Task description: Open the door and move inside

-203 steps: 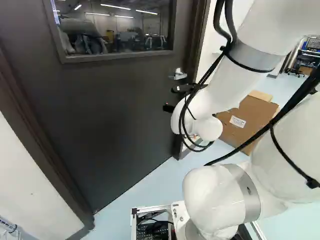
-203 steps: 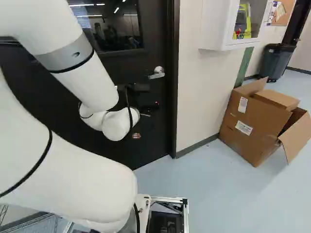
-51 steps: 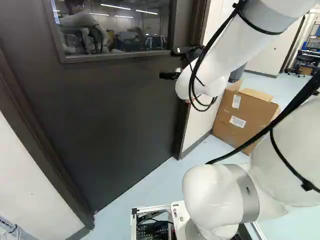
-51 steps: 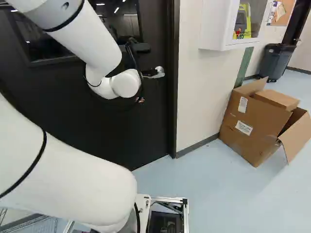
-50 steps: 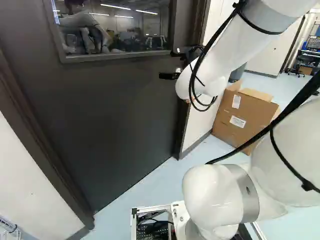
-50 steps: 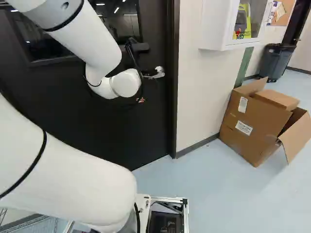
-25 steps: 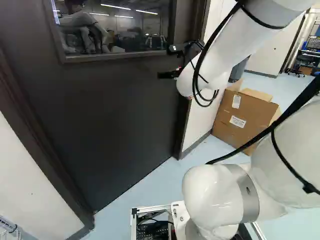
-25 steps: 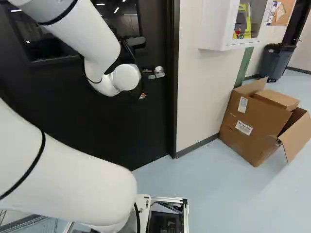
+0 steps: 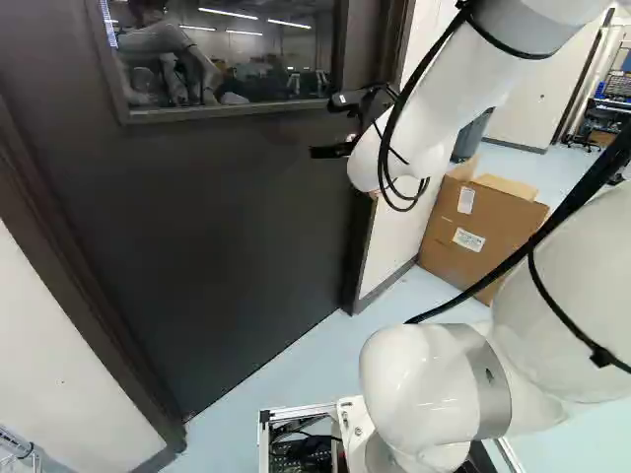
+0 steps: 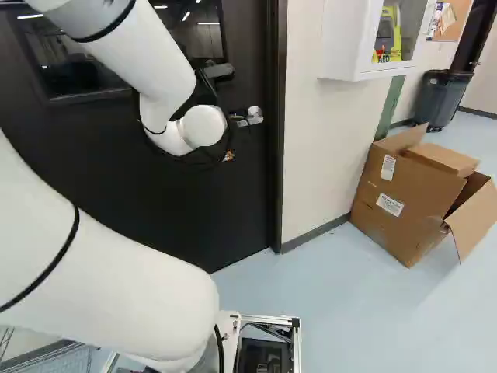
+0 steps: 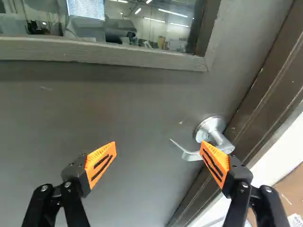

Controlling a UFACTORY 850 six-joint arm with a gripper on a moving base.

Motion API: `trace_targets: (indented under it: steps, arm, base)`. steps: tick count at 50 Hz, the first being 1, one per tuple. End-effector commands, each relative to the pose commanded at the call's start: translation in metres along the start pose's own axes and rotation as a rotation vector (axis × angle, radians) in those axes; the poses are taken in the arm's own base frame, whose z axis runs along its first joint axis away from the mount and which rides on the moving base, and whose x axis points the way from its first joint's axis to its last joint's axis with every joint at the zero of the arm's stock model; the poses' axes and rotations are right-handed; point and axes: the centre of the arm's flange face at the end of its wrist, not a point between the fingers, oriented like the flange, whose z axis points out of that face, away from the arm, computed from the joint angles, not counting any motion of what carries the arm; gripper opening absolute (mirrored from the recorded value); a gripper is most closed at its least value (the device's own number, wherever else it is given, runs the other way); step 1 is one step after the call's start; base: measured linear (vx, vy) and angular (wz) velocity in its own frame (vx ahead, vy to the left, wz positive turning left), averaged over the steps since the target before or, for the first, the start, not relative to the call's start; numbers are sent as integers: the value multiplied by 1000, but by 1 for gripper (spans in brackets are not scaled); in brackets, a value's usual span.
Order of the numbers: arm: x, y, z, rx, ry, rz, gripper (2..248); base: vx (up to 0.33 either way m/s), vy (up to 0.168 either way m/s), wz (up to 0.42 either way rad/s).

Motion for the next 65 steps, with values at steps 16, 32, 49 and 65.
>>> trace_targets:
  steps: [16,32,49,65]
  arm:
    - [-12,10,22,-4,-43,16,247]
    - [-24,23,49,-8,-84,33,247]
    - [-41,23,57,-2,-122,46,247]
    - [-57,22,63,5,-158,58,247]
  base:
    - [0,0,0]
    - [0,0,0]
    - [0,0,0]
    - [0,0,0]
